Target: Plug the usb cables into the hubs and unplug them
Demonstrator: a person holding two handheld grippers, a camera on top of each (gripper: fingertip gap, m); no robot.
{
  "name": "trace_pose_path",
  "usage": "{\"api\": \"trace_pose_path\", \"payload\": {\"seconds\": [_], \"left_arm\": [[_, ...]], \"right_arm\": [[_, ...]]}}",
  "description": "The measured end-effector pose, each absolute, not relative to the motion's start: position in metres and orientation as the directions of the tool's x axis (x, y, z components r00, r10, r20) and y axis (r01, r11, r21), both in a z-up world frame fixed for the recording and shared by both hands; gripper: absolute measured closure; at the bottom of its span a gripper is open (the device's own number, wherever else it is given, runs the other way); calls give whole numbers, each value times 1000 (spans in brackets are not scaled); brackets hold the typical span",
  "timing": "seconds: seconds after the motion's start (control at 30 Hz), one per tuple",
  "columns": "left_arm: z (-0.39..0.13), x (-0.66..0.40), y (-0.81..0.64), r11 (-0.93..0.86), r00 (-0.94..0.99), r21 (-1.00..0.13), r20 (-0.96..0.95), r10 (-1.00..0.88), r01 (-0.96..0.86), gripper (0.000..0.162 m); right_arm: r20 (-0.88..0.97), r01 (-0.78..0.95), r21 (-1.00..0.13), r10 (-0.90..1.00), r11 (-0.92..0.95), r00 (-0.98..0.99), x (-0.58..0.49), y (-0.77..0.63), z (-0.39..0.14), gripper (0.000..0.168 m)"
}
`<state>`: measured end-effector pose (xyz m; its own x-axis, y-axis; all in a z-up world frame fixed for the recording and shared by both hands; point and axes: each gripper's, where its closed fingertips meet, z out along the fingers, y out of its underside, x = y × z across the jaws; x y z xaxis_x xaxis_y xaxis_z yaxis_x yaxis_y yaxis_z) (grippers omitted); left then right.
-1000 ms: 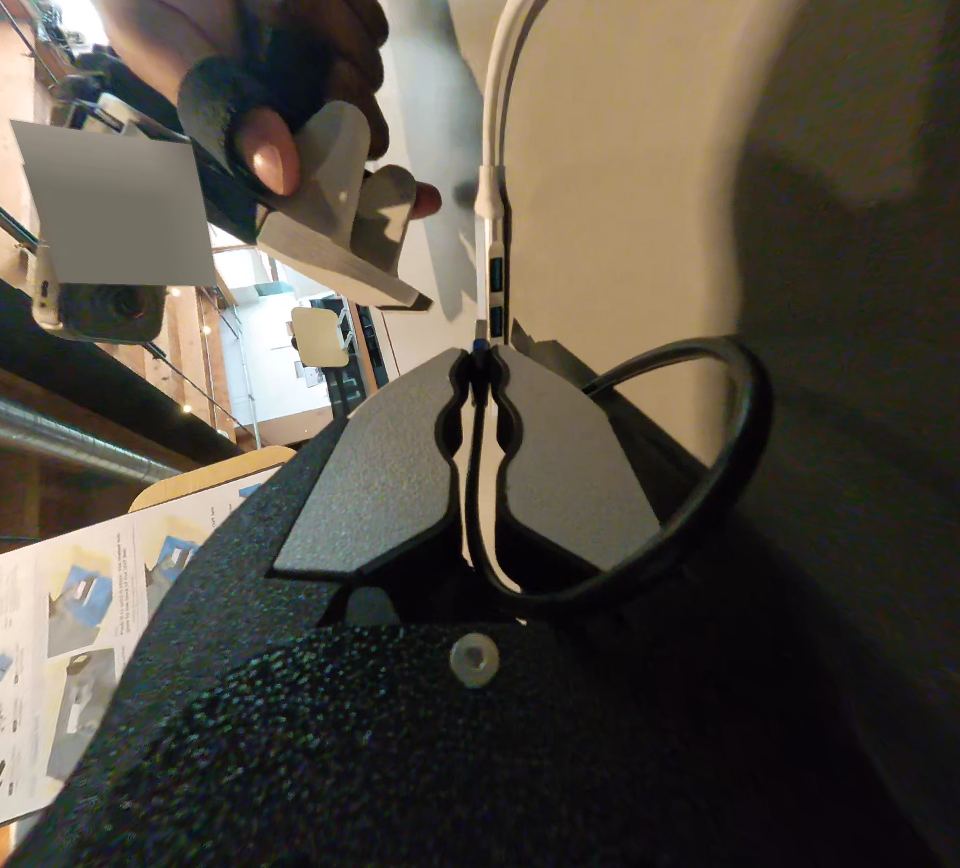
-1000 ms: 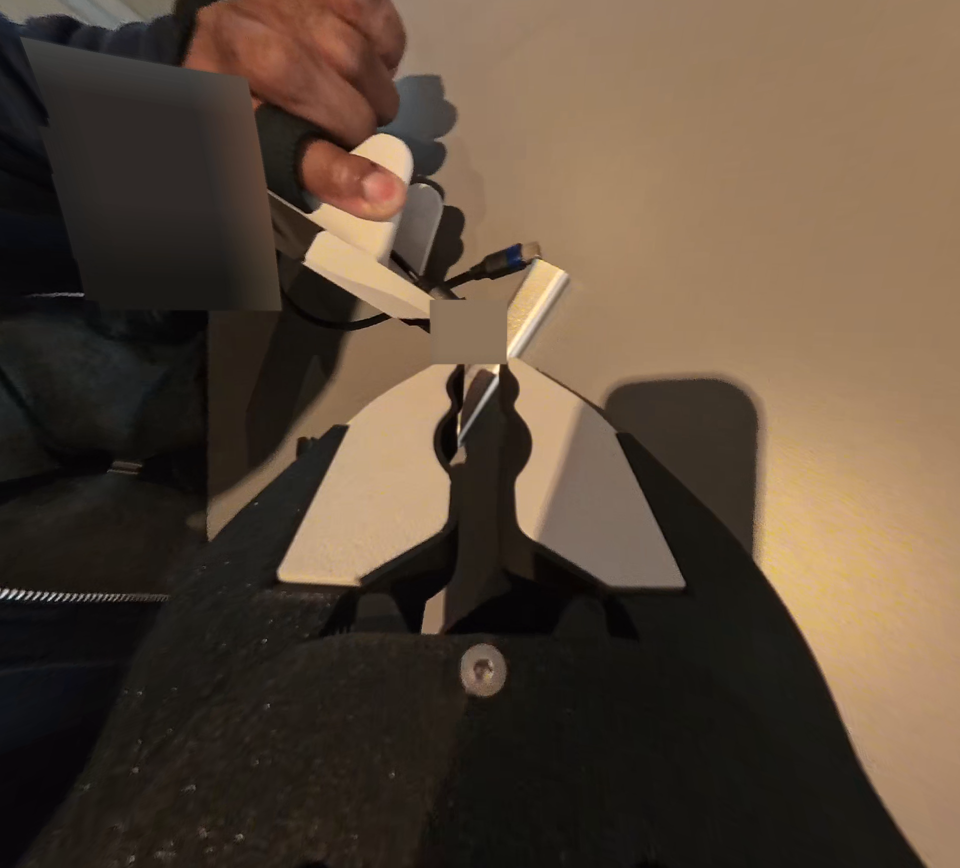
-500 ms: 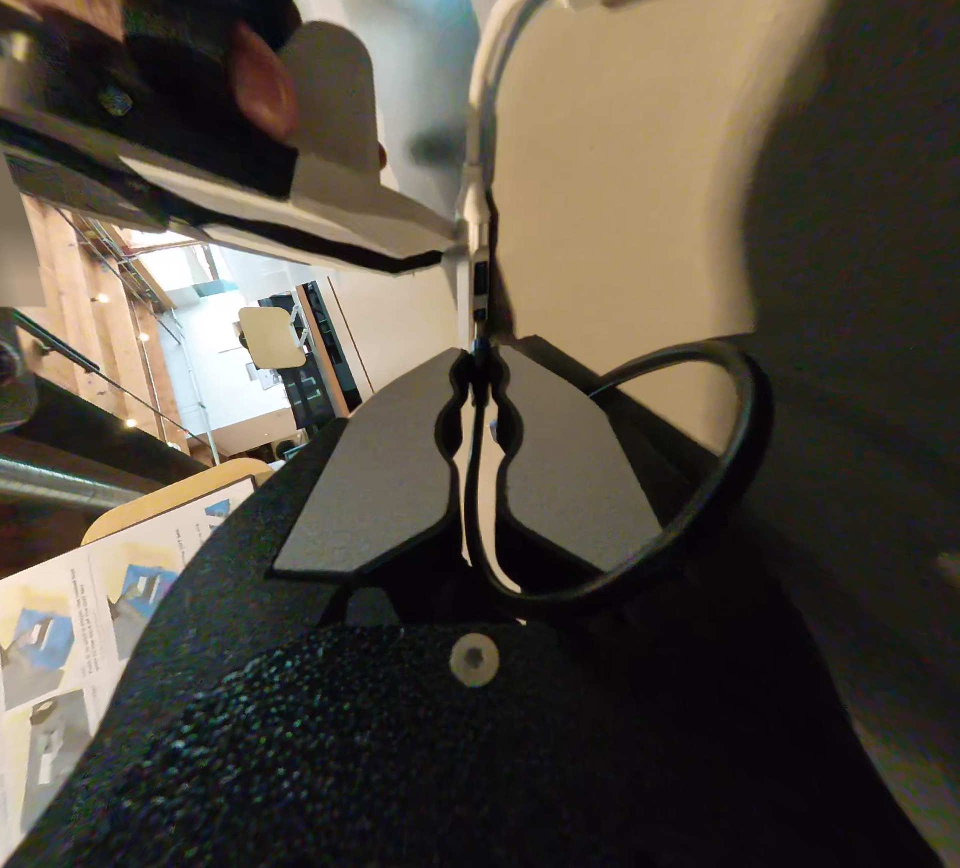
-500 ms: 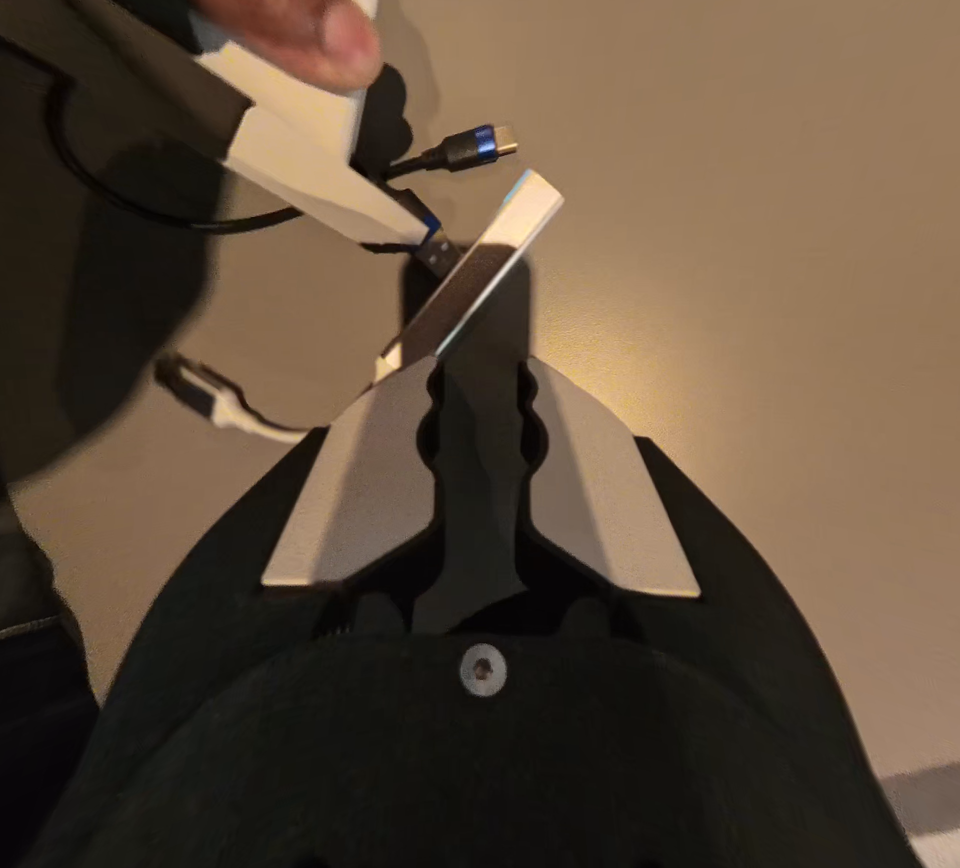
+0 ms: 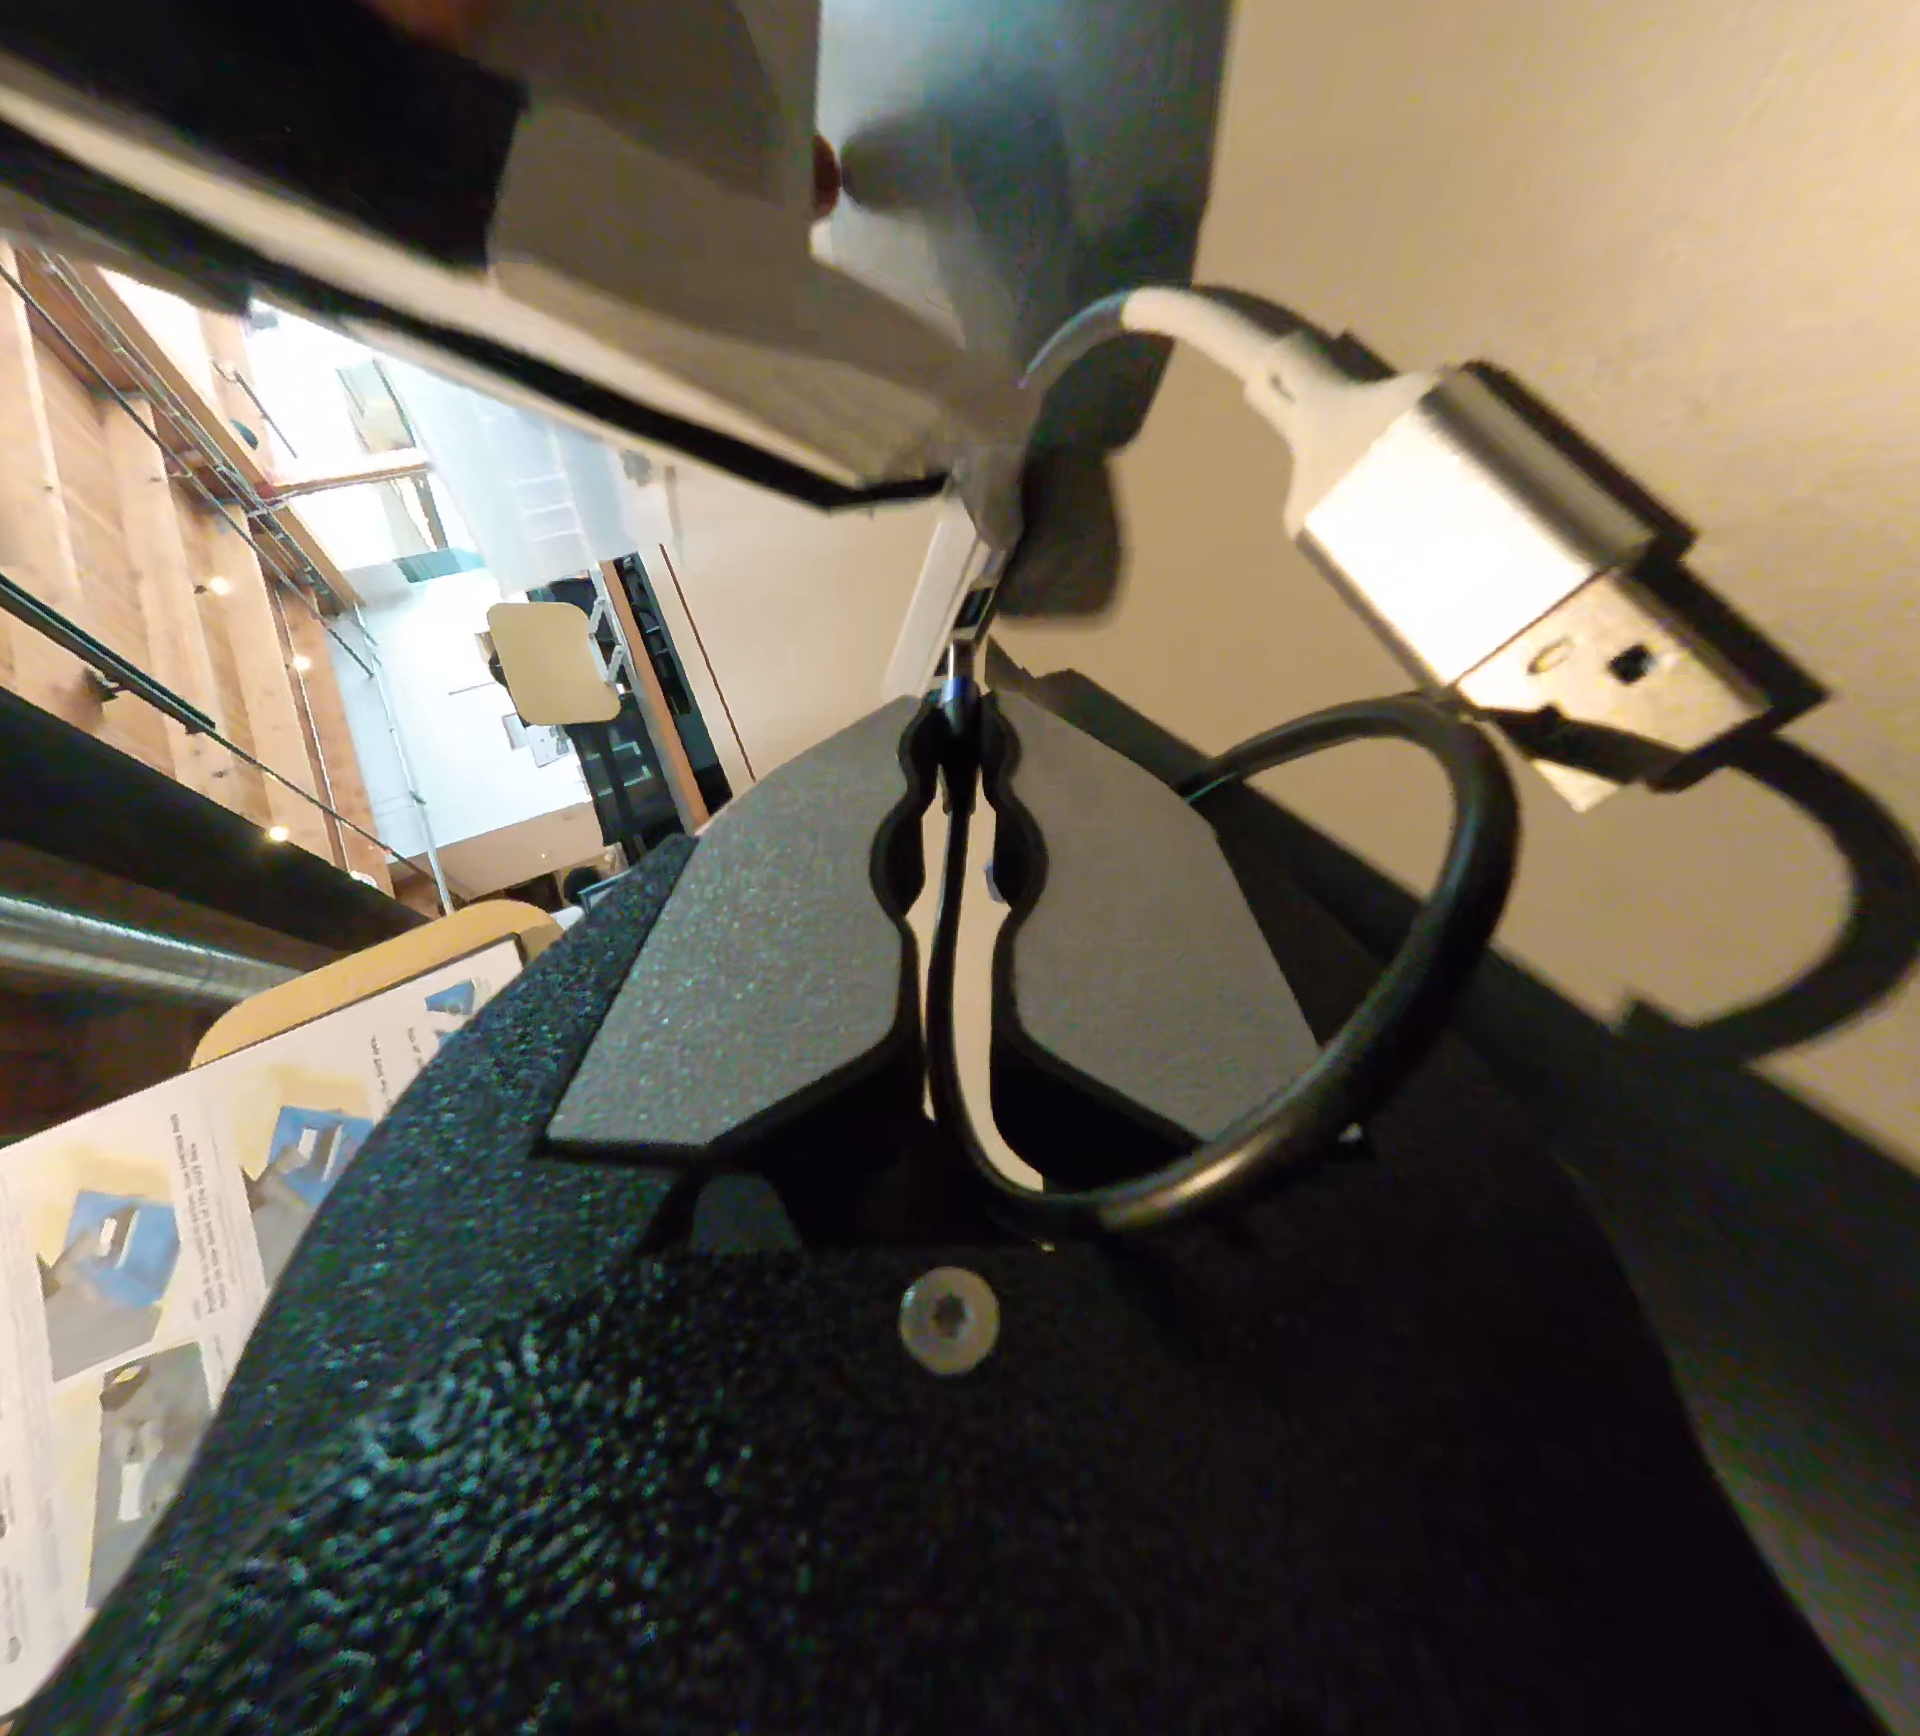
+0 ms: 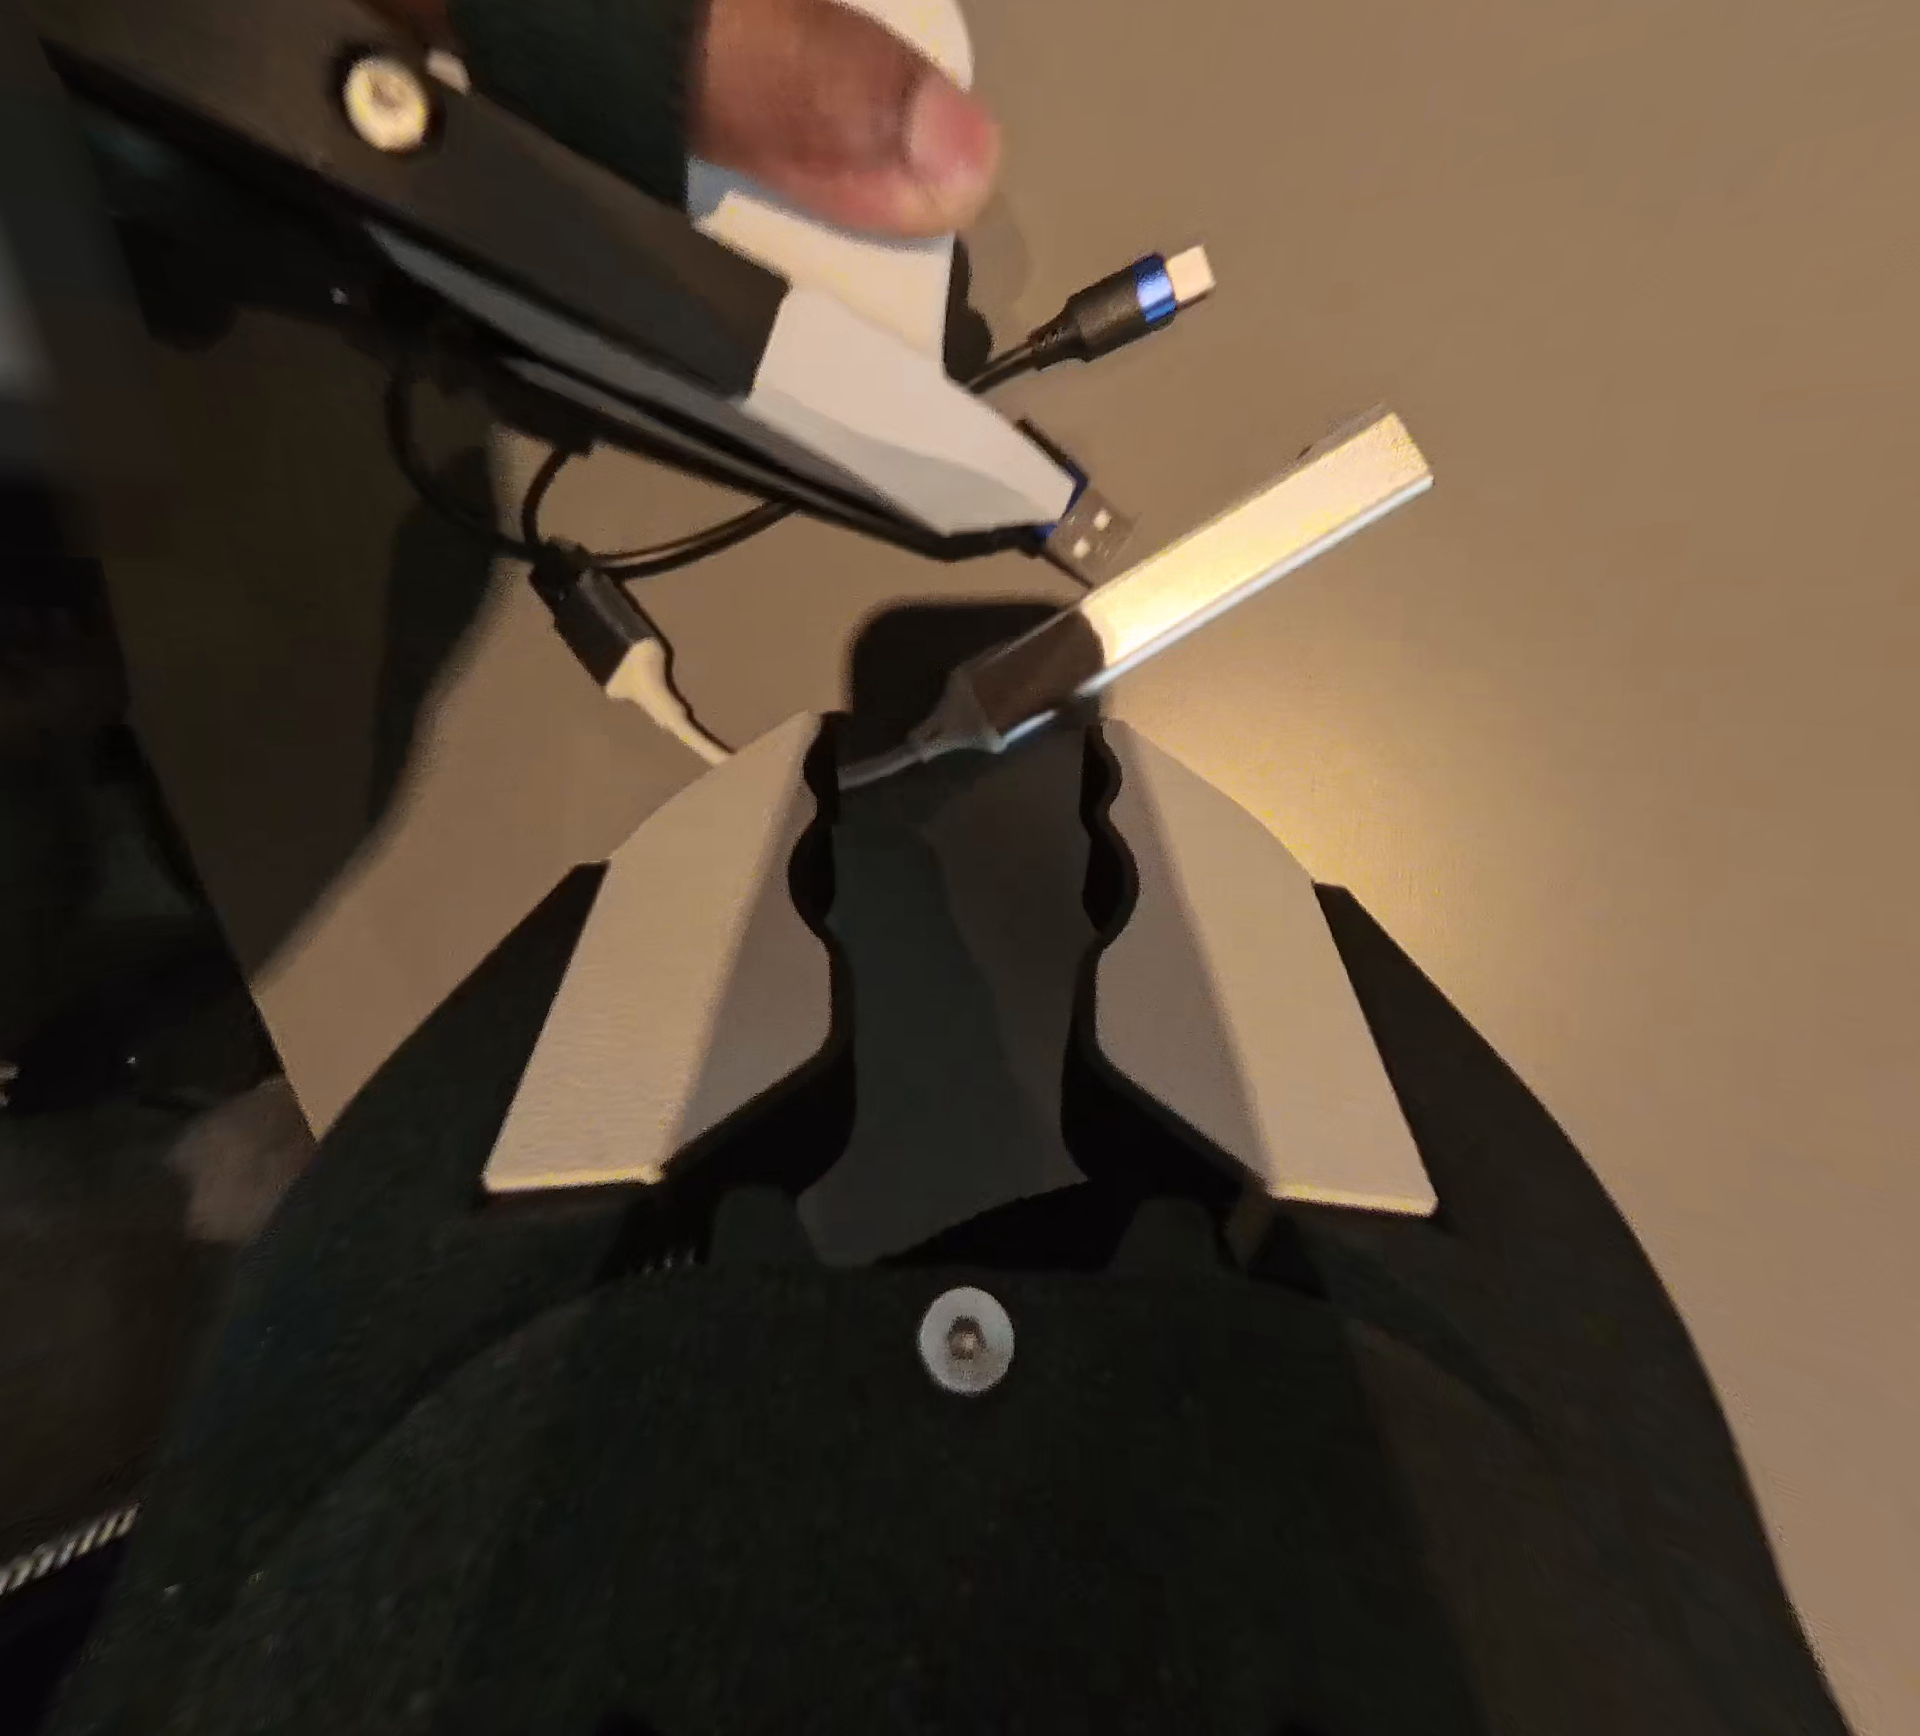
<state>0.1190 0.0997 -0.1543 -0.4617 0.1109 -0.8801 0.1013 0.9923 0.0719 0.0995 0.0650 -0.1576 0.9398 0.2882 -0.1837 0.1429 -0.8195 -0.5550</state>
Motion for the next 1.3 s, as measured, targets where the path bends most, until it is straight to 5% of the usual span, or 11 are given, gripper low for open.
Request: {"api": "trace_pose_path", "payload": {"seconds": [0.27,0.53,0.8,1.13,1.3], "left_arm": [[-154,124,86,995,-442,82,-891,102,64,154],[-152,122,89,997,-450,70,-889,79,36,154],[-145,119,96,1000,-444,8,-896,2,-11,154],[-145,118,102,999,-454,-38,-890,-37,-6,154],[-144,121,102,999,-441,-45,-897,-44,-7,154]], "right_arm": [[-154,195,-537,323,-821,934,112,69,-159,124],[-14,138,-495,167,-858,986,123,65,-163,121],[55,101,-548,85,-830,995,120,75,-162,146],[-325,-103,-637,145,-764,935,120,77,-146,149],[-373,-119,-643,174,-756,912,121,76,-144,149]]}}
